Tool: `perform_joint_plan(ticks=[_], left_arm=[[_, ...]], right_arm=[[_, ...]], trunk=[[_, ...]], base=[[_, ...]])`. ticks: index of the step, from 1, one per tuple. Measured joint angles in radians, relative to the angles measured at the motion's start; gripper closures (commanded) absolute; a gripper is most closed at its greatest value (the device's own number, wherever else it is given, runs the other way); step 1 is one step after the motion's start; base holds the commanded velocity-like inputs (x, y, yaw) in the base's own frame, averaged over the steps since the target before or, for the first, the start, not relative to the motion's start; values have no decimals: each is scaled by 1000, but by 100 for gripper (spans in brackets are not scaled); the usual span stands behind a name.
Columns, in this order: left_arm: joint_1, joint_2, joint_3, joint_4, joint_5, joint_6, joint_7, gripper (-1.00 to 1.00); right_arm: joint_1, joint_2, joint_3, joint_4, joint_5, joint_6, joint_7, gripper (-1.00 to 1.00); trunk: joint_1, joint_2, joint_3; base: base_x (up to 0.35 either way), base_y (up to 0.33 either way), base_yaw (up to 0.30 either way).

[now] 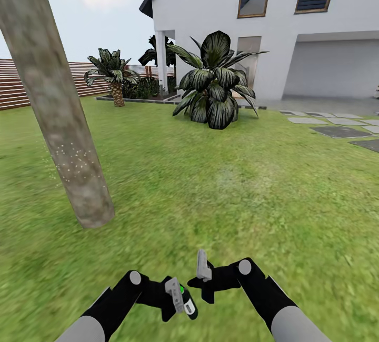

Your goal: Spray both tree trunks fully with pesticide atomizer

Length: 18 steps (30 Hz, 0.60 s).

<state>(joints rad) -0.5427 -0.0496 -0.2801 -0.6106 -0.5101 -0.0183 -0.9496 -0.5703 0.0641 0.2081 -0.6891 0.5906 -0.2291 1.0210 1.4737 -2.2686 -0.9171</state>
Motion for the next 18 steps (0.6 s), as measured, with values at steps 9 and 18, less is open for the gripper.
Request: perform_joint_plan(ticks=[9,18], left_arm=[[0,-11,3,-2,9,0,0,100],[-2,-22,5,-2,9,0,3,100]], right_arm=[[0,0,0,2,0,0,0,100],[0,0,0,5,0,0,0,100]], trunk=[[0,0,0],[0,0,0]], base=[[0,0,0],[0,0,0]])
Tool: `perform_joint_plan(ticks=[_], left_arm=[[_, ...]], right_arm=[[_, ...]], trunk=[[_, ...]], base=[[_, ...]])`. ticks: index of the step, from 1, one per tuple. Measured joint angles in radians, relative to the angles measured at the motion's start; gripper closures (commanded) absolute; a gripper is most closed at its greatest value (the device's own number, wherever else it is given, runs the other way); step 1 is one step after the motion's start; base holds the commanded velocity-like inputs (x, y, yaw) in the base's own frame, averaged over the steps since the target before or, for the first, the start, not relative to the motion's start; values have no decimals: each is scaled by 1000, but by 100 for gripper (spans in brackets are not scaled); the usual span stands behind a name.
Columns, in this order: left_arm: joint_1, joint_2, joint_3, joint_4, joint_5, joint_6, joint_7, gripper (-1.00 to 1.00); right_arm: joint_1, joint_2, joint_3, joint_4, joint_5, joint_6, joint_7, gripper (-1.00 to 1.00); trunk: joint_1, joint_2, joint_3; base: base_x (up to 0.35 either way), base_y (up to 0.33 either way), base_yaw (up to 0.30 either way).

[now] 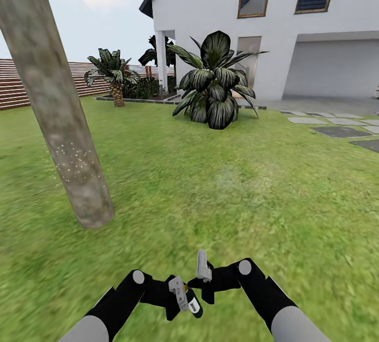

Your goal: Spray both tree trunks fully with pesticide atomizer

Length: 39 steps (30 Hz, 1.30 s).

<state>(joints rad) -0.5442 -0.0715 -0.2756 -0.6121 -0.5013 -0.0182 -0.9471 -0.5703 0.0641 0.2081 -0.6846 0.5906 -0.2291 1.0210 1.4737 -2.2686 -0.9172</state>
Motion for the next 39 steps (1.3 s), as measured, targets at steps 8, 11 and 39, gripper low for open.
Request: perform_joint_plan(ticks=[8,11,39], left_arm=[[0,3,-4,1,27,-2,1,100],[0,13,-5,11,26,-3,5,100],[14,284,307,308,228,-116,482,100]], right_arm=[[0,0,0,0,0,0,0,100],[0,0,0,-3,-1,0,0,100],[10,-138,-13,556,-67,-160,-943,-100]], trunk=[[0,0,0],[0,0,0],[0,0,0]], base=[[0,0,0],[0,0,0],[0,0,0]])
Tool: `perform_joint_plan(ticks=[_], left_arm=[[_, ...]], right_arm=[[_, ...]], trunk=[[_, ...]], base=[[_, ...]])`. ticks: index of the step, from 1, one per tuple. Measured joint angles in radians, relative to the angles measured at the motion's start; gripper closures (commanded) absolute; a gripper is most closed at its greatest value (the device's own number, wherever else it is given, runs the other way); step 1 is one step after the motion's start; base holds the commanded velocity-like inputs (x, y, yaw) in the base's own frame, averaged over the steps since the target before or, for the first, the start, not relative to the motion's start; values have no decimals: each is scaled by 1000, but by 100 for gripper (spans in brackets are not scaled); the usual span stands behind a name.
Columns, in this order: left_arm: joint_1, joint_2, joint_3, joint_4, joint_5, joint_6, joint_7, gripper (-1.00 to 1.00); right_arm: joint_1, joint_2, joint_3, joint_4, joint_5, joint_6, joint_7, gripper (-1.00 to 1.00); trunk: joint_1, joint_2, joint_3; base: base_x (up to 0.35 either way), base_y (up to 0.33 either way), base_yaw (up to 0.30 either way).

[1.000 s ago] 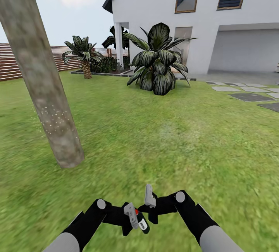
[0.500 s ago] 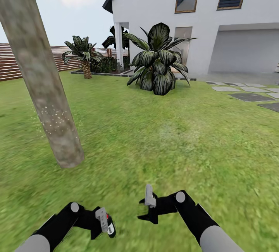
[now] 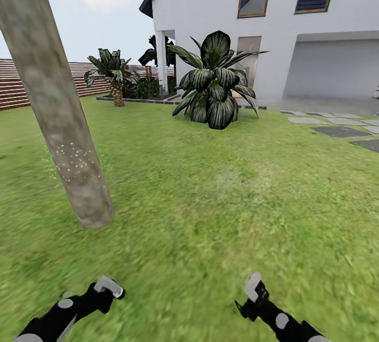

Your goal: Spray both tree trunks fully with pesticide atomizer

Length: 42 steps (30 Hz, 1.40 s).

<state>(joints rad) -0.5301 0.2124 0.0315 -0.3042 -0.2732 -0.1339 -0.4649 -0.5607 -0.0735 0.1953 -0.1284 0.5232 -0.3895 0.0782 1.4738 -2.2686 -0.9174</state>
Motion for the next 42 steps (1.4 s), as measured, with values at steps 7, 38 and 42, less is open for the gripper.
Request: perform_joint_plan(ticks=[7,38,42], left_arm=[[115,-6,51,221,326,-398,324,100],[237,-48,44,239,359,-463,346,100],[237,-49,44,239,360,-462,346,100]], right_arm=[[104,17,2,96,-382,-202,-259,-100],[164,50,0,94,-571,-270,-267,-100],[164,50,0,94,-571,-270,-267,-100]], trunk=[[0,0,0],[1,0,0],[0,0,0]], base=[[0,0,0],[-69,28,-187],[-292,224,-300]])
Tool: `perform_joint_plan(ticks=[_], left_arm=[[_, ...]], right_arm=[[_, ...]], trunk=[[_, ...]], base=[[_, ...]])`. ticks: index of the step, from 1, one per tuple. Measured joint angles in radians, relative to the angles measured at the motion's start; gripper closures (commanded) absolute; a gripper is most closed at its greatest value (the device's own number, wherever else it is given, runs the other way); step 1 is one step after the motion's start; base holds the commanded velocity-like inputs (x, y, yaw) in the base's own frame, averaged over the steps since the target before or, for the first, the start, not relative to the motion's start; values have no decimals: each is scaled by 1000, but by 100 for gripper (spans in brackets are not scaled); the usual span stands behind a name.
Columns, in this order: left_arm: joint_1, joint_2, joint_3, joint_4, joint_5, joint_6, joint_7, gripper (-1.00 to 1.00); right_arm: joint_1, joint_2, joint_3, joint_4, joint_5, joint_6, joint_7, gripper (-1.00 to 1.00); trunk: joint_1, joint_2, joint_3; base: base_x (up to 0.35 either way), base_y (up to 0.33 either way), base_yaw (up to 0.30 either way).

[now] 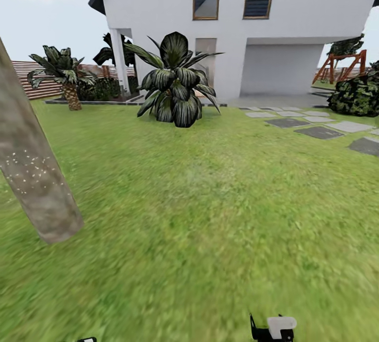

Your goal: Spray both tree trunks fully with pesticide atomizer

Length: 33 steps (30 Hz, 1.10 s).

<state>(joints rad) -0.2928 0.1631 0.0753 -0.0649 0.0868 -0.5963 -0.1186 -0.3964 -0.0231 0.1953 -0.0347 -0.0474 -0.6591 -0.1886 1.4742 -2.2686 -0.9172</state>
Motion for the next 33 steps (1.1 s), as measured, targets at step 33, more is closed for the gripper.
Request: perform_joint_plan(ticks=[33], left_arm=[[43,-1,7,27,10,-246,5,100]], right_arm=[[0,0,0,2,0,-1,0,-100]], trunk=[[-1,0,-25]], base=[[-99,141,-271]])
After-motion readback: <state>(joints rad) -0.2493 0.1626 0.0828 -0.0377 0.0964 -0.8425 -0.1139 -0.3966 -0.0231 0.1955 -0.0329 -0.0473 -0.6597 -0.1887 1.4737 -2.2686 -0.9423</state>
